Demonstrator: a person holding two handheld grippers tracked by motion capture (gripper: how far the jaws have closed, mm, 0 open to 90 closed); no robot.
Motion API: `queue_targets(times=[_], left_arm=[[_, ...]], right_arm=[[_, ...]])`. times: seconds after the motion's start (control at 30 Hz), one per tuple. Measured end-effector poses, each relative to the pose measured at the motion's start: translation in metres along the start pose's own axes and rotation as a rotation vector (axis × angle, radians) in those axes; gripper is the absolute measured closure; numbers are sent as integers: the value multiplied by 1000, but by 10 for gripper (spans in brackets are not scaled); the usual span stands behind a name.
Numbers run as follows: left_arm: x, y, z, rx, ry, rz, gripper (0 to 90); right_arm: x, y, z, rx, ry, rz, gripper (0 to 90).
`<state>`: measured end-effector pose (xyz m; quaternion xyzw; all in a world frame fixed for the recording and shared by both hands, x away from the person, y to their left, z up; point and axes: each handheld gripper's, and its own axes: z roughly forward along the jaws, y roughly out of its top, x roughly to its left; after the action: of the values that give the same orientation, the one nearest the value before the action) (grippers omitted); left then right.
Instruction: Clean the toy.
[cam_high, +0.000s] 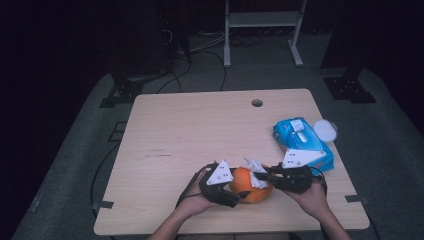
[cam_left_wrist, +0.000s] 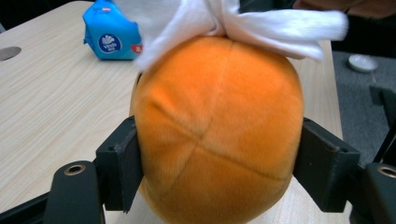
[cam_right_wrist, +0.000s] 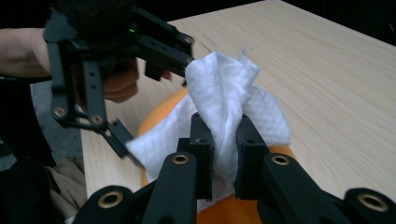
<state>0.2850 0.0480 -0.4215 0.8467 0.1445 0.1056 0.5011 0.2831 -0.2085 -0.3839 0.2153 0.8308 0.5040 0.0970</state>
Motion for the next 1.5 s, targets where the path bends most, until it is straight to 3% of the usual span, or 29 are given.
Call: queue_targets(times=[0.13,0.23,0.43,0.5,0.6,0.7,0.77,0.87,0.93,0.97,1.03,1.2,1.27,1.33,1.5], left_arm=[[2,2,-3,-13,6,-6,262],[3,5,-5,-25,3,-21,266],[3,9,-13,-38,3,-17,267],[3,10,-14,-37,7,-21,270],[3,8,-11,-24,0,-21,268],[4,7,-9,-42,-22,-40,211],[8,7,-10,-60,-47,-45,145],[16,0,-9,-71,-50,-62,80],[18,-5,-5,-75,-60,-65,84],[17,-7,-4,-83,-69,-66,132],[15,-7,-3,-86,-47,-58,207],[12,-5,1,-86,-19,-80,227],[11,-4,0,-81,-40,-71,204],[13,-5,-1,-84,-78,-60,148],[18,-11,3,-93,-84,-53,52]], right_arm=[[-14,-10,-6,15,-49,34,799],[-15,-12,-9,18,-70,49,799],[6,6,-6,-23,-42,-20,799],[4,5,-7,-24,-39,-4,799],[-6,-6,-2,17,-48,28,799],[-13,-16,3,36,-40,62,798],[-15,-17,2,39,-51,57,798],[-18,-21,3,36,-50,77,798],[-20,-21,3,30,-48,92,798],[-20,-21,3,30,-47,88,798],[-15,-17,3,31,-62,71,799],[-2,-3,-1,-18,-33,37,798],[1,-1,1,-8,-37,13,799],[-2,-5,2,3,-28,24,799],[-9,-11,-1,9,-28,42,799]])
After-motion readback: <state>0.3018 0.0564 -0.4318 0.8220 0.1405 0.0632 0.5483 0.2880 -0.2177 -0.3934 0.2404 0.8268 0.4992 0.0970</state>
